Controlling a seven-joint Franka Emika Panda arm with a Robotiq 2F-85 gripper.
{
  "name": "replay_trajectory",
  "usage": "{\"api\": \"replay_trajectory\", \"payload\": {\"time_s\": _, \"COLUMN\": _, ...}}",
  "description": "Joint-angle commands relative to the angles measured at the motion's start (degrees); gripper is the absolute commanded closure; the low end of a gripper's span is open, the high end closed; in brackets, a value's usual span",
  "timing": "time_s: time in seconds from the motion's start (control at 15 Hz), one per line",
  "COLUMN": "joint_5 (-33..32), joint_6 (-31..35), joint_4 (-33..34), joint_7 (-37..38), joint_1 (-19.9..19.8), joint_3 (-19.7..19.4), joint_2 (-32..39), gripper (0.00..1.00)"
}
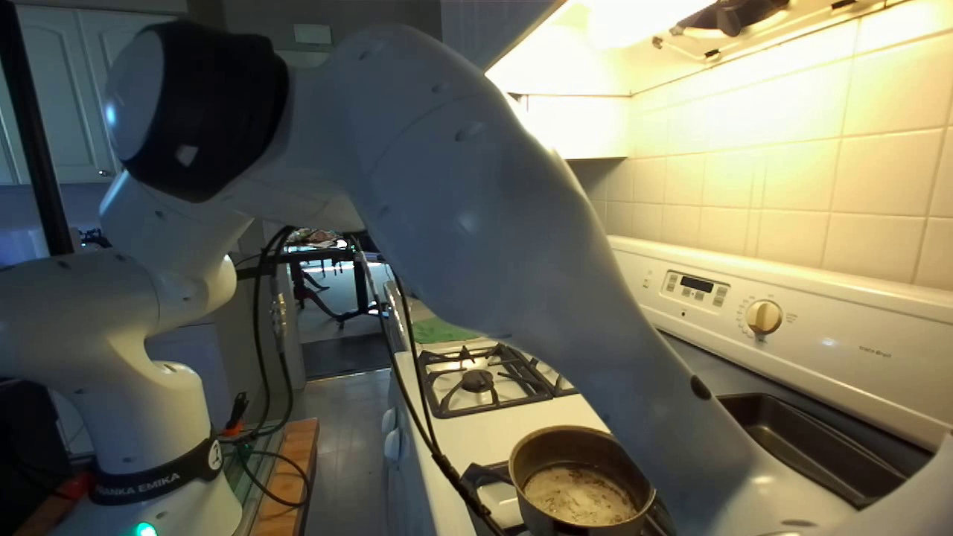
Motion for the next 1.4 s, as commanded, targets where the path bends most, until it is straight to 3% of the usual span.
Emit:
{"api": "replay_trajectory", "payload": {"time_s": 0.0, "joint_5": 2.02, "joint_6": 0.72, "joint_4": 2.45, "joint_7": -1.75, "joint_1": -0.88, "joint_3": 0.55, "joint_2": 1.93, "gripper": 0.48}}
{"api": "replay_trajectory", "payload": {"time_s": 0.13, "joint_5": 2.04, "joint_6": 0.79, "joint_4": 2.63, "joint_7": -1.73, "joint_1": -0.90, "joint_3": 0.60, "joint_2": 1.97, "gripper": 0.60}}
{"api": "replay_trajectory", "payload": {"time_s": 0.33, "joint_5": 2.04, "joint_6": 0.79, "joint_4": 2.58, "joint_7": -1.76, "joint_1": -0.94, "joint_3": 0.69, "joint_2": 2.25, "gripper": 0.37}}
{"api": "replay_trajectory", "payload": {"time_s": 0.4, "joint_5": 2.02, "joint_6": 0.82, "joint_4": 2.60, "joint_7": -1.68, "joint_1": -0.97, "joint_3": 0.62, "joint_2": 2.35, "gripper": 0.23}}
{"api": "replay_trajectory", "payload": {"time_s": 0.53, "joint_5": 2.27, "joint_6": 1.19, "joint_4": 2.59, "joint_7": -1.51, "joint_1": -1.39, "joint_3": 0.80, "joint_2": 2.50, "gripper": 0.18}}
{"api": "replay_trajectory", "payload": {"time_s": 0.67, "joint_5": 2.91, "joint_6": 1.43, "joint_4": 2.81, "joint_7": -1.26, "joint_1": -1.98, "joint_3": 1.24, "joint_2": 2.72, "gripper": 0.22}}
{"api": "replay_trajectory", "payload": {"time_s": 1.0, "joint_5": 4.76, "joint_6": 1.96, "joint_4": 2.91, "joint_7": -1.06, "joint_1": -2.08, "joint_3": 1.80, "joint_2": 2.90, "gripper": 0.68}}
{"api": "replay_trajectory", "payload": {"time_s": 1.27, "joint_5": 5.43, "joint_6": 1.98, "joint_4": 3.09, "joint_7": -1.03, "joint_1": -1.96, "joint_3": 1.95, "joint_2": 3.03, "gripper": 0.96}}
{"api": "replay_trajectory", "payload": {"time_s": 1.33, "joint_5": 5.38, "joint_6": 1.99, "joint_4": 3.18, "joint_7": -1.00, "joint_1": -1.97, "joint_3": 1.86, "joint_2": 3.04, "gripper": 0.99}}
